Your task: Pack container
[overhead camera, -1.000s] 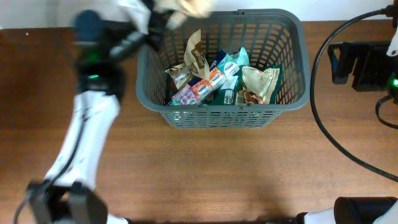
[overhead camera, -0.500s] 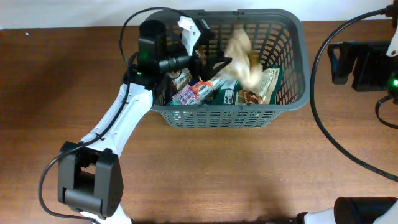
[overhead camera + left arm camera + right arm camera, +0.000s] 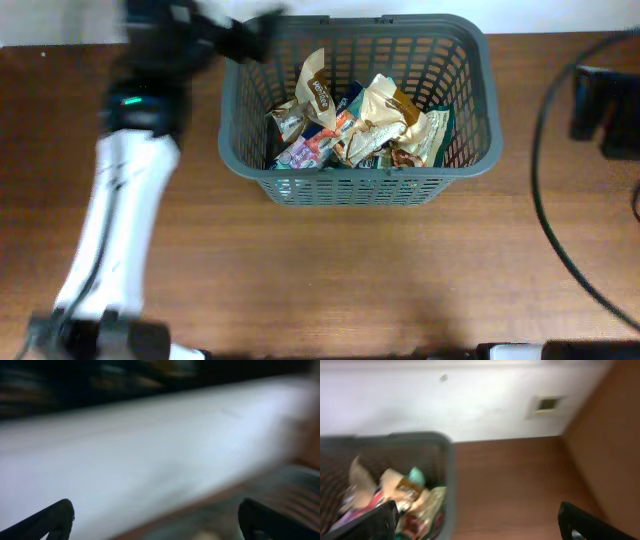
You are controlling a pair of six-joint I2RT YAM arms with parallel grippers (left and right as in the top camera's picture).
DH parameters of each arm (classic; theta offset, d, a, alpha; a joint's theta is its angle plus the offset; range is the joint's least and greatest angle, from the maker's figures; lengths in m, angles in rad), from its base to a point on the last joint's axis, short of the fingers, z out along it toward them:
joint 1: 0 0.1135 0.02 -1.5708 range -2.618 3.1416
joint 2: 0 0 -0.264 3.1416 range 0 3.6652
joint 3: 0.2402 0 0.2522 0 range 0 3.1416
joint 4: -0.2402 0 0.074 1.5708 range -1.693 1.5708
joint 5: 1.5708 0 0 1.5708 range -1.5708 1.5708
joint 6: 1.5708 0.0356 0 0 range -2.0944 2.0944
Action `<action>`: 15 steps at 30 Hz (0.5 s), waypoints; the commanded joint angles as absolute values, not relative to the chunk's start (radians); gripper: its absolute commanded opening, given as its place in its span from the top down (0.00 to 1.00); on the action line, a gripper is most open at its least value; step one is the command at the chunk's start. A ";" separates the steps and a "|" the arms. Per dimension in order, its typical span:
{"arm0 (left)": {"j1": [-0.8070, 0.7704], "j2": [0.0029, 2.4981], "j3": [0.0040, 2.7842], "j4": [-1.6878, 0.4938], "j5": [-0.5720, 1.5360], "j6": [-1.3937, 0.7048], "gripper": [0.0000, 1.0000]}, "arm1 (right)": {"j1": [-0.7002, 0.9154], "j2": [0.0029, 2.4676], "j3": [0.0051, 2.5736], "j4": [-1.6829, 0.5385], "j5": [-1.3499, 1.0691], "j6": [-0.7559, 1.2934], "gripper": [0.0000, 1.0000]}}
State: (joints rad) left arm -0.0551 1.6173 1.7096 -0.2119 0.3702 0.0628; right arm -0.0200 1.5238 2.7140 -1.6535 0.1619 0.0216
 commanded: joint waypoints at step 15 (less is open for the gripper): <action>0.337 1.460 1.734 -0.505 0.004 -0.086 0.01 | -0.042 0.928 2.561 -1.699 0.381 0.086 0.01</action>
State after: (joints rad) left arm 0.3264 1.4670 1.7348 -0.5186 0.0132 -0.0528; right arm -0.0246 1.0245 2.6137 -1.6909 0.3988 0.1001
